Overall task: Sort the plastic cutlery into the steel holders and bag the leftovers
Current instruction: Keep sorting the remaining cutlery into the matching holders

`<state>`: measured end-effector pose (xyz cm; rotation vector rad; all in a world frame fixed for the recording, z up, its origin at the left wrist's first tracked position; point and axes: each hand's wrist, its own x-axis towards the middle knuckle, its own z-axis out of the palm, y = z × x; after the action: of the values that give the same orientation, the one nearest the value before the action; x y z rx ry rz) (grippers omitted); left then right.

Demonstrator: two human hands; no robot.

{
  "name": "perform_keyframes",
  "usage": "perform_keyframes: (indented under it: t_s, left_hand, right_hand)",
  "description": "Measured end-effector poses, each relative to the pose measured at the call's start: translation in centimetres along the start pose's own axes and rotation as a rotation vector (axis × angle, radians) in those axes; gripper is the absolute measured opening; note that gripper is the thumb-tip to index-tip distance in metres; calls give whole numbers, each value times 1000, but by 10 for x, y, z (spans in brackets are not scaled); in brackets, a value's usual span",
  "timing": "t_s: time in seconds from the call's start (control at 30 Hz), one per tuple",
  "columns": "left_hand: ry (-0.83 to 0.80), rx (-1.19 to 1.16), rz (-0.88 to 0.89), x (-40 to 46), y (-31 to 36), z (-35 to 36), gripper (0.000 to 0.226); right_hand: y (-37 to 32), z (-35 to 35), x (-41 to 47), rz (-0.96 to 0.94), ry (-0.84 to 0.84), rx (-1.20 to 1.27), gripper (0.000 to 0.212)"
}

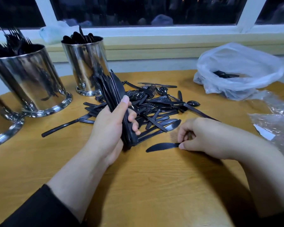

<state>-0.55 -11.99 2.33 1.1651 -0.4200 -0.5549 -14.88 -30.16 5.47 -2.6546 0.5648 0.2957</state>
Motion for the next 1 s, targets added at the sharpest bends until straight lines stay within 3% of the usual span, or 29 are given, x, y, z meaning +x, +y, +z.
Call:
perform_keyframes:
  t_s: [0.3,0.37,0.5,0.6,0.77,0.87,1.0]
  left_hand:
    - [14,34,51,1,1,0,30]
    - [7,26,50,0,1,0,26]
    - [-27,50,41,1,-1,2,22]
    - [-26,53,18,-1,-3,6,43]
    - [-25,67,5,-1,-5,4,37]
    - [-33,112,19,-3,-5,5,25]
    - [-26,153,10,-4,-4,7,24]
  right_hand:
    - [4,1,0,-28,13,166,12]
    - [5,-2,-2,-62,137,290,10]
    - [-6,-4,1,-137,541,753,5]
    - [-35,11,8,-184,503,954,5]
    - [-62,37,16,-187,371,816,9]
    - [-61,37,15,-164,372,802,13]
    - [-48,29,13,-105,448,590,20]
